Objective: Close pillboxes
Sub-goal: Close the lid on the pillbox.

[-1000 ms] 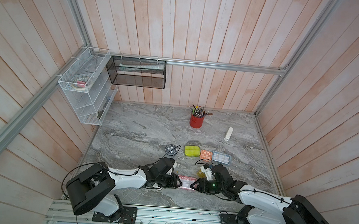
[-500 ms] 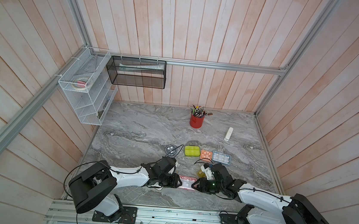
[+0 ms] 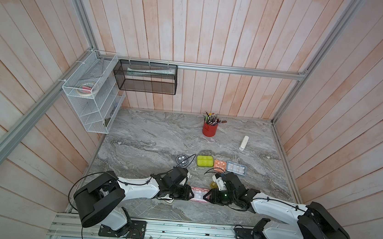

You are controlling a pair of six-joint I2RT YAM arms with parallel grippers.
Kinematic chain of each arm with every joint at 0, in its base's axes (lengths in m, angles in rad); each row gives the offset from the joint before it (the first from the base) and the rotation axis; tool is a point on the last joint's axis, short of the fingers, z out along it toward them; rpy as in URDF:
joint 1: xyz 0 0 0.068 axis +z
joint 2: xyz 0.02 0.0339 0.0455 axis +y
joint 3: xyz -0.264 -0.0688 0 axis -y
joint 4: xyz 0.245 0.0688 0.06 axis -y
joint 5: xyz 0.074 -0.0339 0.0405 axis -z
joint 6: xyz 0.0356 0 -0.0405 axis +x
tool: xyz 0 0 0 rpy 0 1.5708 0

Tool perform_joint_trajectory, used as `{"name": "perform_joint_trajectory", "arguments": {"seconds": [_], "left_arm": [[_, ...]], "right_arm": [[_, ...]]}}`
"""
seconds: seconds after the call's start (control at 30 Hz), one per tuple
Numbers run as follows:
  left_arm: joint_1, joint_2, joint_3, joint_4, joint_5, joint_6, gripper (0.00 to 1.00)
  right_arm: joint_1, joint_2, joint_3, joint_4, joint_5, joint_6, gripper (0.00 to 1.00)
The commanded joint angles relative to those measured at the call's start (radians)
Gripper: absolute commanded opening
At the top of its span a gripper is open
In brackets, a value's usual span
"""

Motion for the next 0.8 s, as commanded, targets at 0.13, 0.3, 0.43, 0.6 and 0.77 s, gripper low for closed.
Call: {"name": "perform_joint_trajectory", "arguments": {"seconds": [0.13, 0.3, 0.43, 0.6, 0.77], "left_arm": [[-0.013, 0.040, 0.002, -0.060, -0.046, 0.022, 0.44], [-0.015, 0.050, 0.008, -0.061, -0.045, 0.025, 0.44], [-0.014, 0.060, 0.012, -0.061, -0.042, 0.027, 0.44], [-0.013, 0.051, 0.017, -0.079, -0.054, 0.032, 0.44], [0.002, 0.021, 0.017, -0.096, -0.052, 0.037, 0.49]], "right_arm": [[0.037, 0.064, 0.010, -0.047, 0.054, -0.028, 0.42], [0.039, 0.081, 0.027, -0.087, 0.080, -0.040, 0.50], [0.040, 0.083, 0.039, -0.100, 0.087, -0.048, 0.50], [0.038, 0.066, 0.060, -0.155, 0.103, -0.064, 0.54], [0.035, -0.020, 0.076, -0.197, 0.111, -0.064, 0.57]]}}
